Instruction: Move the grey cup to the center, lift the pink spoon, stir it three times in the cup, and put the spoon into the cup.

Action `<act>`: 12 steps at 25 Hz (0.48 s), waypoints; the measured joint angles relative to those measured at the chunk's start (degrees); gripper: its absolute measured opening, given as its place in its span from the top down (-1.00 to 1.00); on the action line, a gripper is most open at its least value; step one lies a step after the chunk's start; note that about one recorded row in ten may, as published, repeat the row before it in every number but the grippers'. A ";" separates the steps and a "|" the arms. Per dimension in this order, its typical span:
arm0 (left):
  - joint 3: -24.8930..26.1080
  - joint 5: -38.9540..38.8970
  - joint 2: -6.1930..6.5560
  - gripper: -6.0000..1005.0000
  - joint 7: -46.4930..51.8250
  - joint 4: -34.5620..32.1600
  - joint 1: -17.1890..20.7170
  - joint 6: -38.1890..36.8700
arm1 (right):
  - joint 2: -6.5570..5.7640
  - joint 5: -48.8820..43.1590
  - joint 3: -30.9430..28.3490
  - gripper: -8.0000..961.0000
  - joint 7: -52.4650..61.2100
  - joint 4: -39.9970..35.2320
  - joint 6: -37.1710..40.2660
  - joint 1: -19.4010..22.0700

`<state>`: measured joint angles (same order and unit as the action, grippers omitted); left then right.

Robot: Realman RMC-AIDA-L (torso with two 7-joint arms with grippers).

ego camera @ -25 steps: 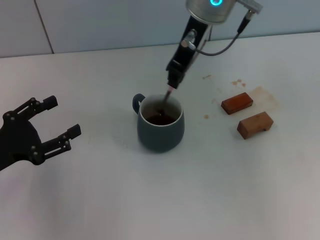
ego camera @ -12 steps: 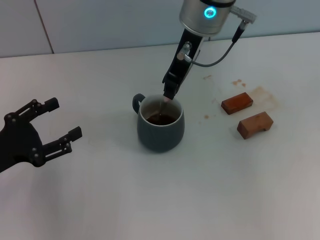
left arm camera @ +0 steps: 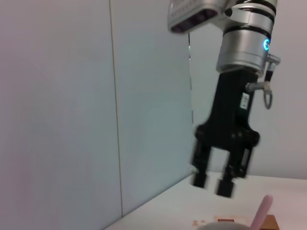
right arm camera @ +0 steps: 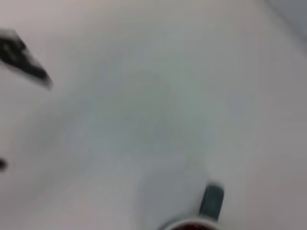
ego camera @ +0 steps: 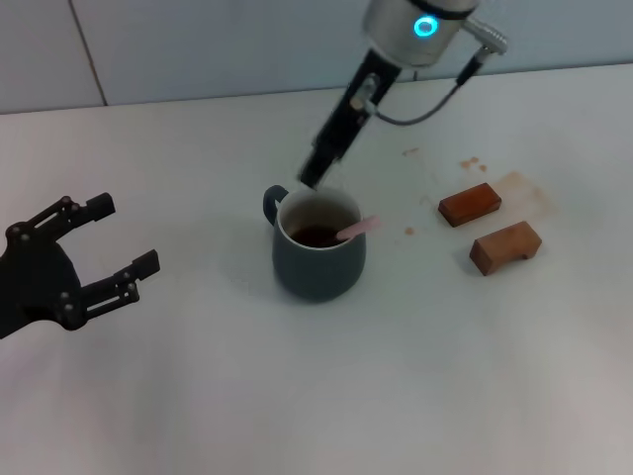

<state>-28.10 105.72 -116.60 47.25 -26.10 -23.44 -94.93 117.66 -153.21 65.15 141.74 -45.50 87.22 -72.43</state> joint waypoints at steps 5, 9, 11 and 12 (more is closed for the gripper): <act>-4.24 0.04 1.61 -0.69 4.20 -0.06 -0.70 -0.03 | 1.33 18.12 -1.00 -0.09 -12.91 -21.47 -3.59 21.67; -5.49 0.06 2.43 -0.69 7.36 -0.35 -1.46 -0.21 | 0.73 35.04 -3.98 -0.20 -23.50 -23.49 -4.53 34.26; -5.52 0.07 2.61 -0.69 8.24 -0.47 -1.69 -0.32 | 0.77 41.02 -6.36 -0.20 -29.90 -22.17 -3.16 39.29; -5.70 0.08 2.83 -0.69 9.15 -0.50 -1.98 -0.43 | 0.89 43.59 -7.52 -0.20 -33.18 -21.40 -2.58 41.83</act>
<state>-33.79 105.81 -113.77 56.40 -26.61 -25.43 -95.36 118.55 -109.62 57.63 108.56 -66.90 84.64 -30.60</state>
